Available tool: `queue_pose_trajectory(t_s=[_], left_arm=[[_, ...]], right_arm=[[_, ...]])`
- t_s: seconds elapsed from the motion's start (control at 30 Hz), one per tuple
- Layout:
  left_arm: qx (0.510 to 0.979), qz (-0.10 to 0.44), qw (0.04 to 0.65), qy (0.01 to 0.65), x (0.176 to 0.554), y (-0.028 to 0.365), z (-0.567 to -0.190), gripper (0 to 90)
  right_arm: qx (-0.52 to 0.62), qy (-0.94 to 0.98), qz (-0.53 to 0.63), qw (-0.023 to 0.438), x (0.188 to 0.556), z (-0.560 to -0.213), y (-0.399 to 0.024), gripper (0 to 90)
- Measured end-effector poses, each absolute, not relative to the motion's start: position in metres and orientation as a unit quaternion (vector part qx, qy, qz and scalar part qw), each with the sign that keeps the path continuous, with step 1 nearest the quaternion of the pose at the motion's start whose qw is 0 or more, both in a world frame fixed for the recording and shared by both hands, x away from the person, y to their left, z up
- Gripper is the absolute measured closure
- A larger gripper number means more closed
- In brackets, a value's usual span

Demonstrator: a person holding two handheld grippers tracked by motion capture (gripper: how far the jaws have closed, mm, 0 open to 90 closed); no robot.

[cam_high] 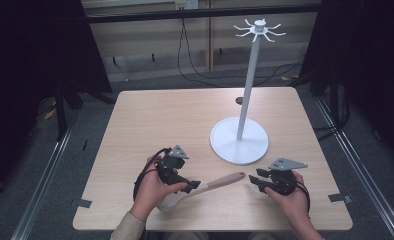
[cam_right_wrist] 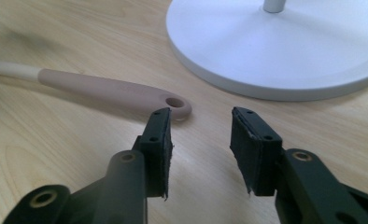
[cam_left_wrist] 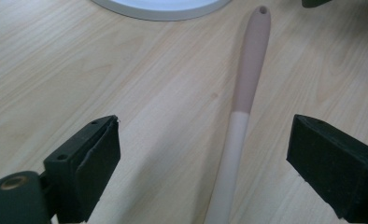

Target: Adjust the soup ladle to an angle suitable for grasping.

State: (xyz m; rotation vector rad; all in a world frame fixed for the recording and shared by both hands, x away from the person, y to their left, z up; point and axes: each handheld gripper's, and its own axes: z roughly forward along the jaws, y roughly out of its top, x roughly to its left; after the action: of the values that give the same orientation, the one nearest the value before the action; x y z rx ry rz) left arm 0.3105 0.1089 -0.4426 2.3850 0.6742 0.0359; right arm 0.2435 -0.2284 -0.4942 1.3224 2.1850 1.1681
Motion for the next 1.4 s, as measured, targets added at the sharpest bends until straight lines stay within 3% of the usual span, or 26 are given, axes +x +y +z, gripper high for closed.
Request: queue_pose_trajectory(t_s=[0.77, 1.13, 1.4], left_arm=[[0.935, -0.007, 0.284, 0.213, 0.309, 0.084, -0.453, 16.3], [0.949, -0.012, 0.250, 0.190, 0.309, 0.078, -0.463, 31.2], [0.954, -0.014, 0.235, 0.184, 0.308, 0.072, -0.469, 46.7]], right_arm=[[0.486, 0.748, 0.419, 0.170, 0.234, -0.488, -0.241, 20.9], [0.489, 0.744, 0.424, 0.166, 0.234, -0.487, -0.244, 19.0], [0.487, 0.745, 0.424, 0.169, 0.235, -0.486, -0.244, 18.9]])
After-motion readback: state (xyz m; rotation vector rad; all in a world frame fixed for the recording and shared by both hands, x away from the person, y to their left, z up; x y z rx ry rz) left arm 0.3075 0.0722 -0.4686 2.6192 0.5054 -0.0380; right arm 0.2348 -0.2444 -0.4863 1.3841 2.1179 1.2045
